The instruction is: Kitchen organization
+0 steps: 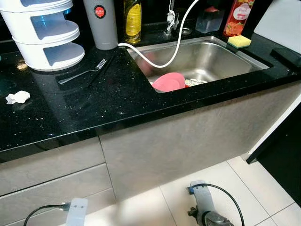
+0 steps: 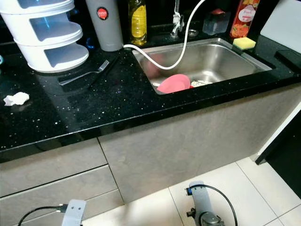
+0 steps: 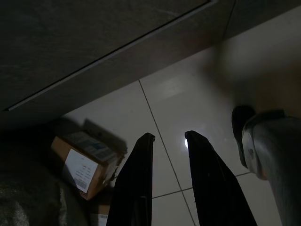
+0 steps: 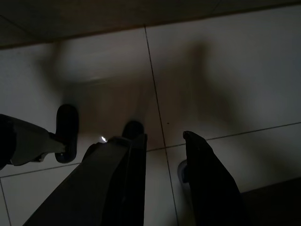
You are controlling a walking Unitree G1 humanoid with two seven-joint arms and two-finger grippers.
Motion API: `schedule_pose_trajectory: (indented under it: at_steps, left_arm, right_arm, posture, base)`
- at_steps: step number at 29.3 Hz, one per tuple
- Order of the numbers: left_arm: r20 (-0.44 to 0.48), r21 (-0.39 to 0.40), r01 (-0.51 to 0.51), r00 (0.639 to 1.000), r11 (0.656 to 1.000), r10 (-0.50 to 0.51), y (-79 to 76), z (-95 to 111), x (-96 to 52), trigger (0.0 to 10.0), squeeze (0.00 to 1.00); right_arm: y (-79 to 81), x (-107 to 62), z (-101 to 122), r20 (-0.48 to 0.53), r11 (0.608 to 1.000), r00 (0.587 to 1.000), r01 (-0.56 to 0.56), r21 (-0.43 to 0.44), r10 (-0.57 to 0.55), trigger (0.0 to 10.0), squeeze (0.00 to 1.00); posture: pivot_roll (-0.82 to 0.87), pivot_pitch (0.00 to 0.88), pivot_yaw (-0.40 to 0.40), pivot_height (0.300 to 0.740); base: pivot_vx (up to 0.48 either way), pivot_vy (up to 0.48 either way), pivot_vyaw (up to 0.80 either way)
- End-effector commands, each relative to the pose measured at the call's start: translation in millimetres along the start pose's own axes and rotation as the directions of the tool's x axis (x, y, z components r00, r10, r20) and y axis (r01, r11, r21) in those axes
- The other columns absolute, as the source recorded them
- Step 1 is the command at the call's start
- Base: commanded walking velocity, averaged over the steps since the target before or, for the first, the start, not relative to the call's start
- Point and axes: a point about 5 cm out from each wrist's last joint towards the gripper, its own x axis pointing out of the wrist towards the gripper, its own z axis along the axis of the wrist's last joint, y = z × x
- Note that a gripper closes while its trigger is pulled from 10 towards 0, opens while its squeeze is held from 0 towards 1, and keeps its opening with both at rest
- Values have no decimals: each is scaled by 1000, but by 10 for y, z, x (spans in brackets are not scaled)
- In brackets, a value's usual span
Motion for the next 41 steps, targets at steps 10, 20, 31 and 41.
schedule_pose_trajectory:
  at_steps: [10, 20, 31, 41]
  left_arm:
    - [11, 21, 2, 1000, 1000, -2, 34, 16, 4, 10000, 0]
    - [1, 23, 5, 1000, 1000, -5, 37, -17, -4, 10000, 0]
    - [-9, 25, 8, 1000, 1000, -8, 36, -38, -9, 10000, 0]
    - [-14, 27, 9, 1000, 1000, -9, 30, -49, -12, 10000, 0]
  right_arm:
    - [-75, -26, -84, -13, 1000, 1000, 11, 19, -11, 10000, 0]
    - [-68, -31, -116, -26, 1000, 1000, 12, 15, -12, 10000, 0]
    - [-49, -37, -163, -41, 1000, 999, 9, 9, -9, 10000, 0]
    - [-61, -42, -180, -50, 1000, 999, 11, 4, -11, 10000, 0]
  posture:
    - [-25, 0, 7, 740]
    - [-29, 0, 8, 740]
    - [-31, 0, 8, 740]
    - [-31, 0, 7, 740]
  base:
    - [0, 0, 0]
    - [0, 0, 0]
    - [0, 0, 0]
    - [0, 0, 0]
